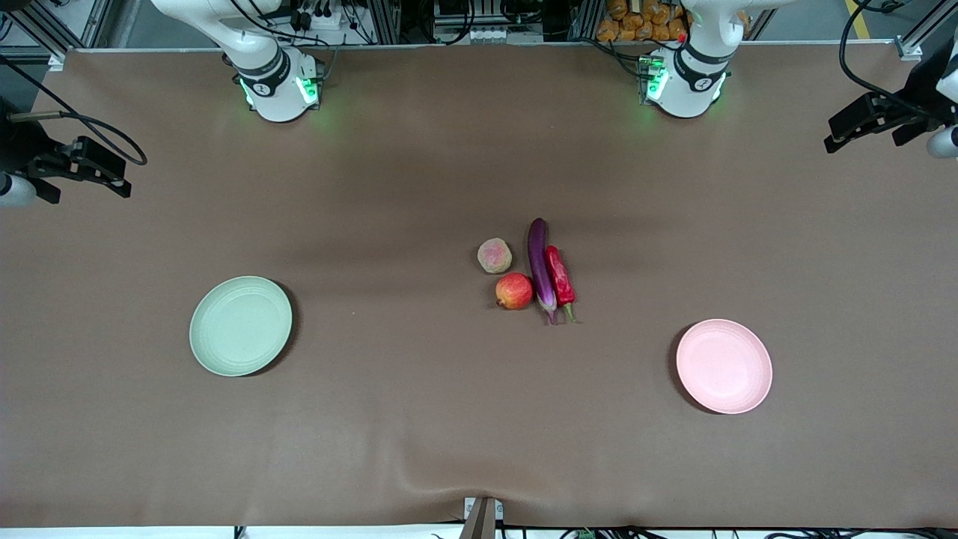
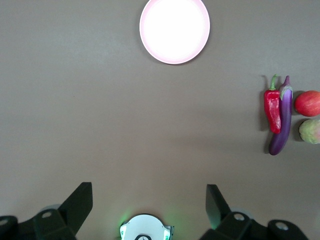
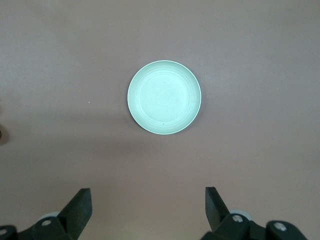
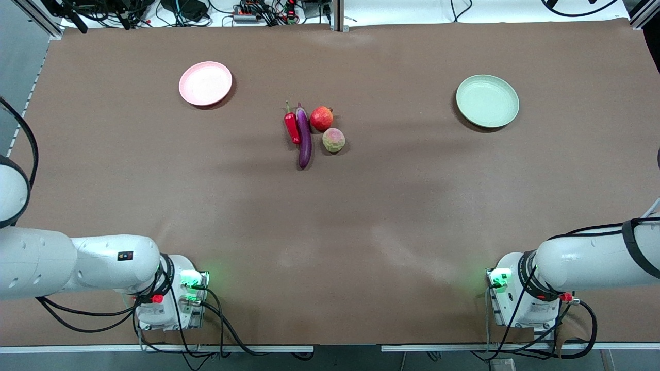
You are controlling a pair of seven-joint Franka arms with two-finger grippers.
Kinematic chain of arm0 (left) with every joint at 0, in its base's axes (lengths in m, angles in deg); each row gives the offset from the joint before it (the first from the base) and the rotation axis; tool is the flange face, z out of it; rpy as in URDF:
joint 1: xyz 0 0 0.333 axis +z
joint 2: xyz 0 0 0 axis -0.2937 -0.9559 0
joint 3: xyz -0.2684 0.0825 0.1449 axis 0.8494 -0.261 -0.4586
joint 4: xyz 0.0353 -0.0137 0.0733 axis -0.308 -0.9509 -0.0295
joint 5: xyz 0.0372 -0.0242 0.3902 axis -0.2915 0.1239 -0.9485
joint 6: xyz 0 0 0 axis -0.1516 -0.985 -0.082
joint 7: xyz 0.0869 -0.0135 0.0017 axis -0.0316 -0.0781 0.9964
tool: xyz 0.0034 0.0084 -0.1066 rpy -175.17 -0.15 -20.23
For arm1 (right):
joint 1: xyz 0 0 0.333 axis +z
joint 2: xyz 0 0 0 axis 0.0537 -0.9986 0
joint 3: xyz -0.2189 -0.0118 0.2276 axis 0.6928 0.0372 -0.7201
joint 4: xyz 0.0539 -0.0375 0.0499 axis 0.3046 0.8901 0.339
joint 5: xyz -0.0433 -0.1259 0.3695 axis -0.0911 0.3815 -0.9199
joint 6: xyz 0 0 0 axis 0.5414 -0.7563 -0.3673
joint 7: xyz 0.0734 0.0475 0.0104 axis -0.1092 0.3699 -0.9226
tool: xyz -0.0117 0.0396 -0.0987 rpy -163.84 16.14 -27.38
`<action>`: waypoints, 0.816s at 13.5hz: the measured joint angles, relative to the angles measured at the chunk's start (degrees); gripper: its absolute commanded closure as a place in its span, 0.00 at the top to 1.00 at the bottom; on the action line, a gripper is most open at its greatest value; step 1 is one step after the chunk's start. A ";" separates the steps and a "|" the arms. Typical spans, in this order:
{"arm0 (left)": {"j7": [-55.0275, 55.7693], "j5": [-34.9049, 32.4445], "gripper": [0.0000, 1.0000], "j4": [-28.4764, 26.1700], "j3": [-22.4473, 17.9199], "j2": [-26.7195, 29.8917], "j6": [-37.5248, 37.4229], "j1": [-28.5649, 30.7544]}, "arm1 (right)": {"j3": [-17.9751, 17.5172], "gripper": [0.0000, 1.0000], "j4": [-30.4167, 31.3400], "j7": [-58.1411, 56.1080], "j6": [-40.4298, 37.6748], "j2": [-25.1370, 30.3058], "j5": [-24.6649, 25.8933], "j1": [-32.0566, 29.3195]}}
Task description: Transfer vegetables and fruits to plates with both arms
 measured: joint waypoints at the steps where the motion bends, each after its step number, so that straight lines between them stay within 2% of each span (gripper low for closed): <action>1: -0.01 0.00 1.00 0.00 0.01 -0.07 -0.19 0.03 | 0.00 1.00 0.00 0.00 -0.03 0.00 -0.01 0.00; 7: -0.01 0.00 1.00 -0.94 0.49 -0.22 -0.90 0.00 | -0.07 1.00 0.00 0.00 -0.22 0.00 -0.07 0.00; 9: -0.01 0.04 1.00 -2.55 0.98 -0.58 -0.34 -0.30 | -0.08 1.00 0.00 0.00 -0.24 0.00 -0.07 0.00; 11: -0.01 0.07 1.00 -5.94 2.67 -0.92 3.69 -0.61 | -0.13 1.00 0.00 0.00 -0.24 -0.02 -0.09 0.00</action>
